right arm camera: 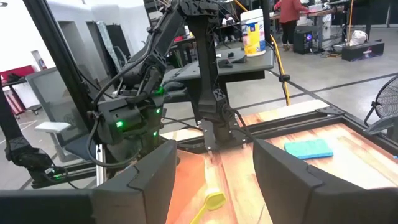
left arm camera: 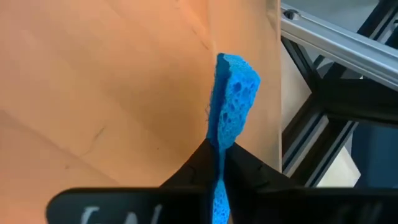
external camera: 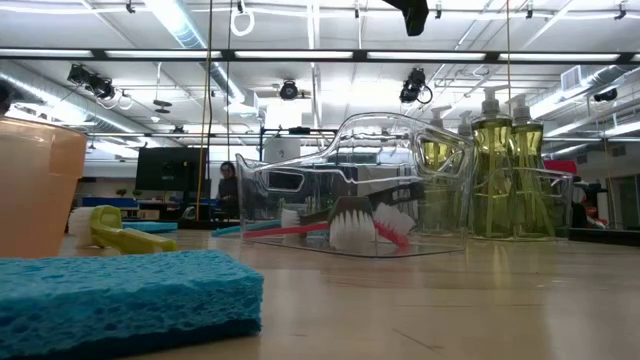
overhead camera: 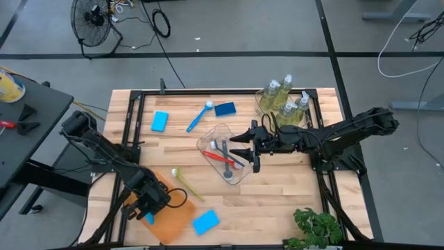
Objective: Pick & Place Kitchen Sink Supplies
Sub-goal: Put the blue sponge into the transparent orange bin
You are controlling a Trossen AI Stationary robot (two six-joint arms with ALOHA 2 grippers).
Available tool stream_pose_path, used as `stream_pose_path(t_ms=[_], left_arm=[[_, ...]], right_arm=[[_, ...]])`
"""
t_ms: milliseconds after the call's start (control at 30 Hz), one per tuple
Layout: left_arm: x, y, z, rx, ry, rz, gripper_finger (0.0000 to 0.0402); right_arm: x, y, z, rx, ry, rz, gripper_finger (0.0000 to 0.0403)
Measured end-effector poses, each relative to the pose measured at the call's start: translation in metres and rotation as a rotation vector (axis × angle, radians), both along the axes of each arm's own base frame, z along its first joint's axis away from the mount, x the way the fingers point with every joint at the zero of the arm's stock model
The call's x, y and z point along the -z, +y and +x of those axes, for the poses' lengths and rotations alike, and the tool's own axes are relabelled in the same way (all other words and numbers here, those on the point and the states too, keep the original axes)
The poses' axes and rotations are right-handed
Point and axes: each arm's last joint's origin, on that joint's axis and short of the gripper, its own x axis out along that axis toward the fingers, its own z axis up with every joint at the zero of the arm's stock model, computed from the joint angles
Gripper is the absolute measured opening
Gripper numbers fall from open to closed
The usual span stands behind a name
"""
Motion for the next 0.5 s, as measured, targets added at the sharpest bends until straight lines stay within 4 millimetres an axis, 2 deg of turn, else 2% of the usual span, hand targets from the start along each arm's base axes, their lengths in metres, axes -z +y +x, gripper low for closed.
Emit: stream_pose_path(t_ms=[267,500], left_arm=[[-0.0004,-0.0008,-0.0012,0.010,0.037,-0.036,0.0048],[-0.0002,-0.0003,-0.0015,-0.010,0.053,-0.028,0.0099]], right_arm=[[0.0001,0.0001,0.0000,0.000,0.001,0.000,0.0212],[0.0001,0.0000,0.0000,0.000,0.001,0.000,0.0212]])
